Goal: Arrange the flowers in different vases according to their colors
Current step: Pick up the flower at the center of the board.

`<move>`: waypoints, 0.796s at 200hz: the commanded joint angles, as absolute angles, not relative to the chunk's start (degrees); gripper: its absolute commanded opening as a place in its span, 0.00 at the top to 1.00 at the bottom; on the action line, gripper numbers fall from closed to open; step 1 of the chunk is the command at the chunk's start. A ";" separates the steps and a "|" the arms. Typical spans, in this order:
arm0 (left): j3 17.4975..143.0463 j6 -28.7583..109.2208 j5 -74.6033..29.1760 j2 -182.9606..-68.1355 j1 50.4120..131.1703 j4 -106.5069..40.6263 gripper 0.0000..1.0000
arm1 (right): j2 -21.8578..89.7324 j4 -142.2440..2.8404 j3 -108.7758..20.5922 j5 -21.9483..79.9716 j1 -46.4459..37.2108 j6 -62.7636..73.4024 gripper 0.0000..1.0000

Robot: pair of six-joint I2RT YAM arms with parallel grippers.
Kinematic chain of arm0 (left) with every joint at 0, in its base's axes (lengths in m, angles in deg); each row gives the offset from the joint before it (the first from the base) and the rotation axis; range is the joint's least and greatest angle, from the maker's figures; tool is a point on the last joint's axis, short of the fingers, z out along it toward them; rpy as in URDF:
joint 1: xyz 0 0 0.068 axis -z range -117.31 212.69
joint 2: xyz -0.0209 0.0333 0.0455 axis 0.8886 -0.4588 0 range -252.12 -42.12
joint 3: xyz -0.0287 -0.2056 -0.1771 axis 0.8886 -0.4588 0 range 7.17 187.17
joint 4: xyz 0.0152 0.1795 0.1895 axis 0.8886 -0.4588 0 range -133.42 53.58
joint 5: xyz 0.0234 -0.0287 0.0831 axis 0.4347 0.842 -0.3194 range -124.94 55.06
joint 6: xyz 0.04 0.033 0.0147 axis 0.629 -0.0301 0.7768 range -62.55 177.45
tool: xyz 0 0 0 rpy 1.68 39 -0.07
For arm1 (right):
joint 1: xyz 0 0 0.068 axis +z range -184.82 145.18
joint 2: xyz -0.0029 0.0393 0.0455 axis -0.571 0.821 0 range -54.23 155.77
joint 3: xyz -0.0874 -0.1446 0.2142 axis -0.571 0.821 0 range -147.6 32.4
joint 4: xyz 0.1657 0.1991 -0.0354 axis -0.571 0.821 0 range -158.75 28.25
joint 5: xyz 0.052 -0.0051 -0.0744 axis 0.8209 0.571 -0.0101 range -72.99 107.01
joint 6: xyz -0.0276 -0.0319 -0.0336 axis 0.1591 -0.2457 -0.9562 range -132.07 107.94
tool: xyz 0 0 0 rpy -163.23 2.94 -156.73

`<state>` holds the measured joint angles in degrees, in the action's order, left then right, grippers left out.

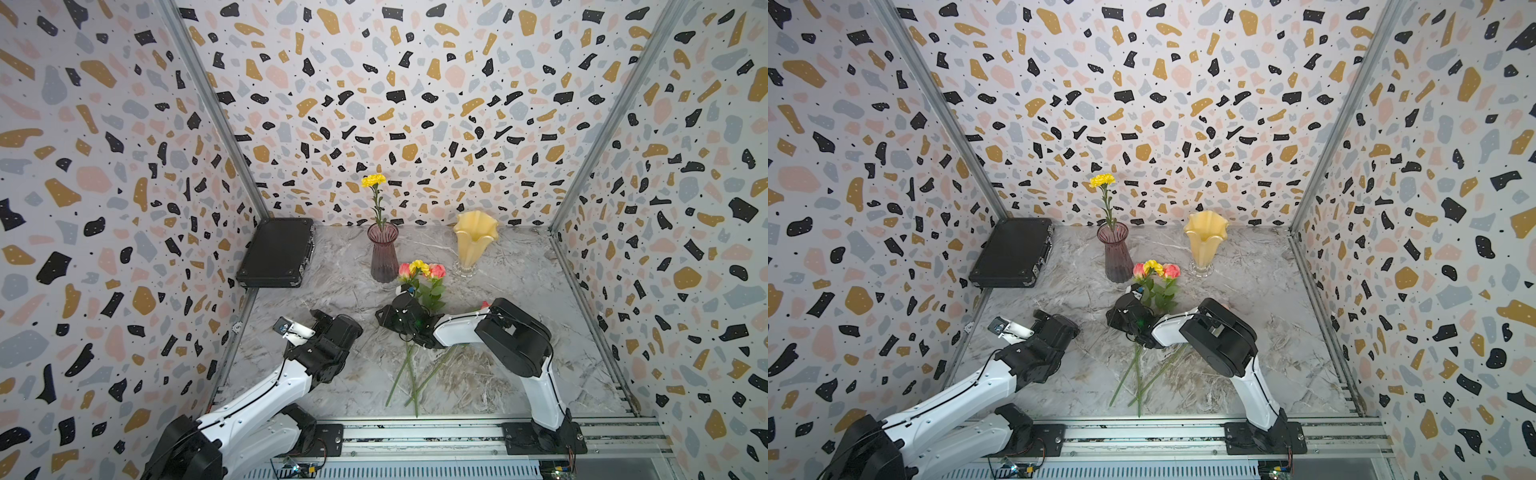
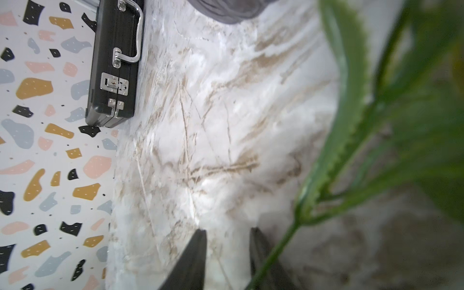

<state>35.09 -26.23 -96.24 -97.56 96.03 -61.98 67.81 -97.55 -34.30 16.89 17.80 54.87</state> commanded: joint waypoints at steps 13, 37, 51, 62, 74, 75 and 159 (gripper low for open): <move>34.13 -22.67 -96.85 -97.02 95.49 -57.24 0.01 | 67.42 -98.32 -34.64 17.72 16.97 53.72 1.00; 32.74 -16.96 -94.24 -98.43 95.41 -50.34 0.01 | 62.51 -96.50 -32.94 17.64 17.95 50.97 1.00; 31.53 -6.52 -89.39 -98.86 95.30 -41.41 0.01 | 57.34 -93.11 -31.95 17.45 19.10 47.00 1.00; 30.44 2.98 -83.30 -98.98 95.26 -33.40 0.01 | 52.75 -88.69 -31.42 17.03 19.64 42.59 1.00; 29.33 8.92 -75.99 -99.37 95.30 -25.93 0.01 | 47.52 -83.90 -30.73 17.01 19.82 36.80 1.00; 29.23 9.02 -75.42 -99.44 95.30 -25.33 0.01 | 47.09 -83.40 -30.72 17.01 19.79 36.27 1.00; 43.05 29.63 -28.54 -118.68 95.56 -15.87 0.01 | 28.78 -82.35 -15.53 3.32 19.76 -1.10 1.00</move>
